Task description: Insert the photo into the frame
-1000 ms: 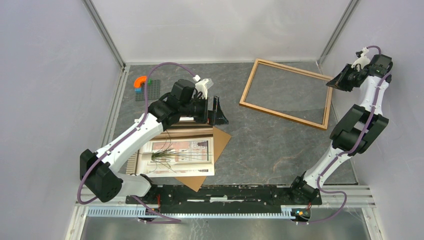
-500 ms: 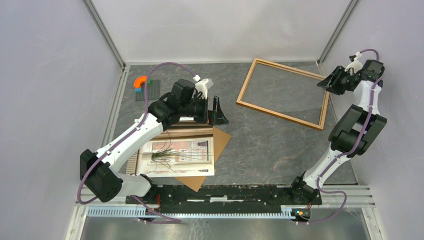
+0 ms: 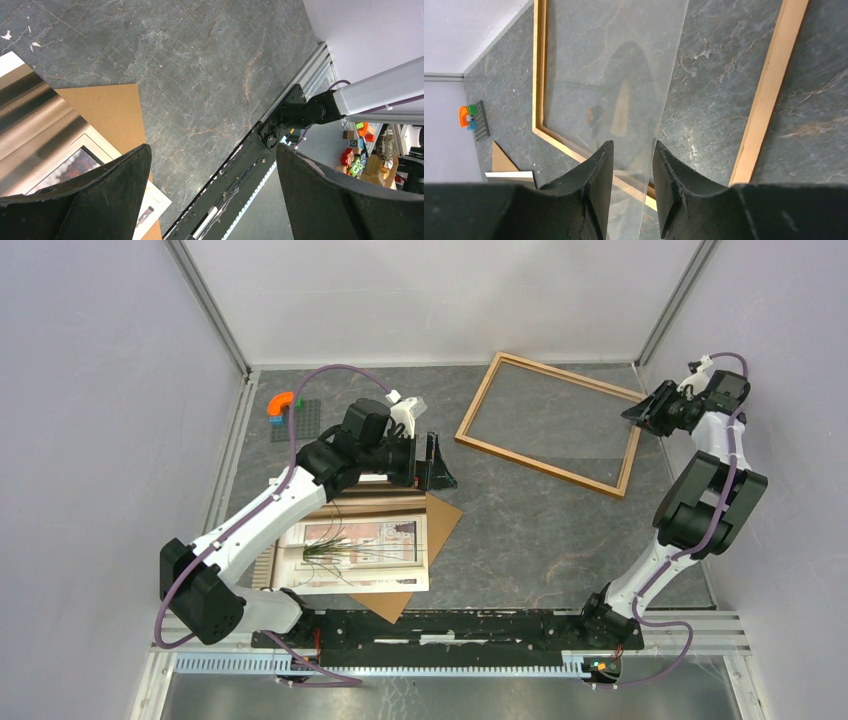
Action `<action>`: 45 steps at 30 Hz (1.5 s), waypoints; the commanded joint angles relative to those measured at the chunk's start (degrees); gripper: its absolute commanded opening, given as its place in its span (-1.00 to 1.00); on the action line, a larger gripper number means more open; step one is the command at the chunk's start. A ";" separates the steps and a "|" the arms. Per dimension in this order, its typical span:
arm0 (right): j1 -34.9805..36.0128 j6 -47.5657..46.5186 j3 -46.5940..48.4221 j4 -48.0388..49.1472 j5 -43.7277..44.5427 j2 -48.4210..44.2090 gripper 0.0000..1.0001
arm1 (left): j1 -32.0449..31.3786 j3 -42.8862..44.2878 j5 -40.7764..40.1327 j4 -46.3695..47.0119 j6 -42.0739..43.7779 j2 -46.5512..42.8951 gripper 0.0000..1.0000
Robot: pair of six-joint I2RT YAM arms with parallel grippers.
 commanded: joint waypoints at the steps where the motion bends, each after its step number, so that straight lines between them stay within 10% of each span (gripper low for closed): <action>1: 0.83 6.06 -4.09 5.97 1.76 -3.54 -0.24 | 0.17 0.16 1.01 1.51 -0.85 -1.36 1.00; 7: 0.84 3.49 -3.19 1.91 6.11 -5.80 -1.00 | 0.13 -0.34 -0.94 2.12 -1.04 -0.40 1.00; 19: 0.75 -6.61 1.59 -8.69 13.28 -18.07 -1.00 | 0.08 8.59 -21.12 5.40 -13.31 17.02 0.96; 29: 1.10 -4.65 -2.58 -3.41 8.50 -28.33 -1.00 | -0.14 33.91 -42.60 8.26 -5.59 46.80 0.61; 39: 1.10 -3.64 -0.52 -2.02 6.12 -34.90 -1.00 | -0.47 56.35 -45.04 -5.53 -5.21 65.40 0.45; 45: 1.14 -1.45 3.35 -2.28 5.13 -35.04 -1.00 | -1.03 55.49 -44.63 -11.47 -7.35 65.70 -0.07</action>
